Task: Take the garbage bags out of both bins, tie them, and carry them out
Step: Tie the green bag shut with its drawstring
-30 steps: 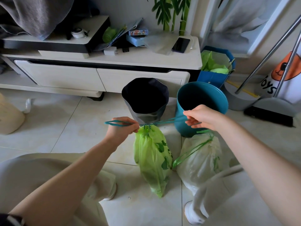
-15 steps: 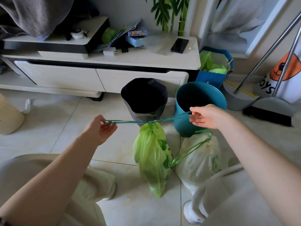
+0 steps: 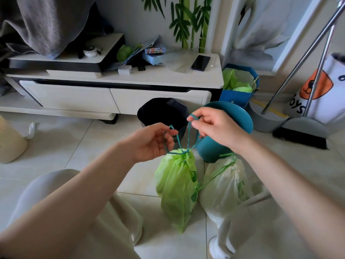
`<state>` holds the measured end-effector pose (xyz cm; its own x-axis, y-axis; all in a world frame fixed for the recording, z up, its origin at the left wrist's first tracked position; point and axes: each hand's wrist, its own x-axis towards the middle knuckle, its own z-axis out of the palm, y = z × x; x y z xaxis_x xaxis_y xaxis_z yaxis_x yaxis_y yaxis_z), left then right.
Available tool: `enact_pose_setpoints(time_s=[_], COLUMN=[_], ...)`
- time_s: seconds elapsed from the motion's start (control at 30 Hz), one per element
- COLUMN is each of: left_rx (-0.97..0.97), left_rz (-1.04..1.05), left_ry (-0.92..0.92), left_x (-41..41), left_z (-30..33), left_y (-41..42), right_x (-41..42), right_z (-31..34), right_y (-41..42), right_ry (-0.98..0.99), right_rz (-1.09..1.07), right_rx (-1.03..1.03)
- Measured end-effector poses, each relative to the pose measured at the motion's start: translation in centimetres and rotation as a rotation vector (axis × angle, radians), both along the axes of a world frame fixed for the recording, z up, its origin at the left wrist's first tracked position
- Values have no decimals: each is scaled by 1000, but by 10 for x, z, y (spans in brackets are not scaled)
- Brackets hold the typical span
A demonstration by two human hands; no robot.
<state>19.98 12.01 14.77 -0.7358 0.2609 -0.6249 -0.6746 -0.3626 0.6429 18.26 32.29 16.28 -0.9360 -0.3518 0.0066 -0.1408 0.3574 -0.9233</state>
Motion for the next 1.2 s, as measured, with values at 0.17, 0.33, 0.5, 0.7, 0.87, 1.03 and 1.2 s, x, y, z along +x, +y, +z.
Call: enact_pose_setpoints(time_s=[0.17, 0.33, 0.5, 0.7, 0.87, 1.03, 1.2], left_rx=[-21, -18, -29, -76, -49, -33, -82], left_rz=[-79, -5, 72, 80, 66, 90, 30], left_ry=[20, 92, 145, 226, 152, 145, 197], left_x=[-13, -25, -35, -46, -52, -57, -54], left_z=[9, 0, -6, -10, -10, -7, -4], left_y=[26, 32, 28, 33, 35, 31, 30], right_x=[11, 15, 7, -2, 4, 10, 3], right_z=[-3, -8, -23, -67, -121, -143, -131], right_y=[-13, -8, 19, 54, 69, 67, 61], right_ry=[227, 259, 182, -5, 7, 213, 173], right_rz=[24, 5, -6, 3, 252, 368, 143], right_rx=[154, 236, 276, 613, 943, 1229, 895])
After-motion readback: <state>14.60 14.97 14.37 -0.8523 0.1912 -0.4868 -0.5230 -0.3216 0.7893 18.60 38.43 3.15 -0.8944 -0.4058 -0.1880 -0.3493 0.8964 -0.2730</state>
